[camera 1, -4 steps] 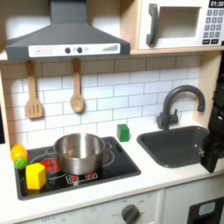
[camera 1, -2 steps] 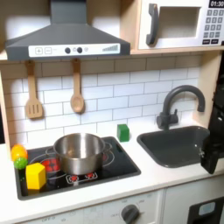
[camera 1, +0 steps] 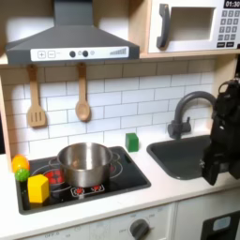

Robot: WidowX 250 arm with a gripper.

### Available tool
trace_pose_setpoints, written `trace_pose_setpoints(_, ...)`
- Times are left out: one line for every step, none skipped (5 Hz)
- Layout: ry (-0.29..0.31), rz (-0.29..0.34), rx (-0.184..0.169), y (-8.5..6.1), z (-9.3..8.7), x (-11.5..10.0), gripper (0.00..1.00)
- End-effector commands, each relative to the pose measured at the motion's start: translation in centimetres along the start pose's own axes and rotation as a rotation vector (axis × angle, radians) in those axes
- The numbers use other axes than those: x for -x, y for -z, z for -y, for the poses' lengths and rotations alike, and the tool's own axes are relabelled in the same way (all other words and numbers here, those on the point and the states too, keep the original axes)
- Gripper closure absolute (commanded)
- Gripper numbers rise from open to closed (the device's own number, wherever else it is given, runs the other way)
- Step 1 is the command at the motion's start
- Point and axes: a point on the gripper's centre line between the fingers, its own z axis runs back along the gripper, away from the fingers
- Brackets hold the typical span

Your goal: Slide pot right

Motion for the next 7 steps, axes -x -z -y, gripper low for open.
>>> trace_pose_setpoints(-0.042, 0.023, -0.022, 0.1, -1.9, -3.5, 0.0)
trace_pose_setpoints(-0.055, 0.023, -0.025, 0.4, -2.5, -5.4, 0.0)
trace_pose_setpoints(-0.057, 0.024, -0.03, 0.7, -3.0, -7.0, 0.0)
trace_pose_setpoints(-0.064, 0.035, -0.038, 0.8, -4.1, -9.2, 0.0)
trace_pose_setpoints(-0.069, 0.037, -0.042, 0.9, -5.1, -11.1, 0.0)
trace_pose_setpoints(-0.075, 0.048, -0.047, 1.0, -6.0, -12.8, 0.0)
trace_pose_setpoints(-0.069, 0.045, -0.057, 1.5, -6.9, -14.4, 0.0)
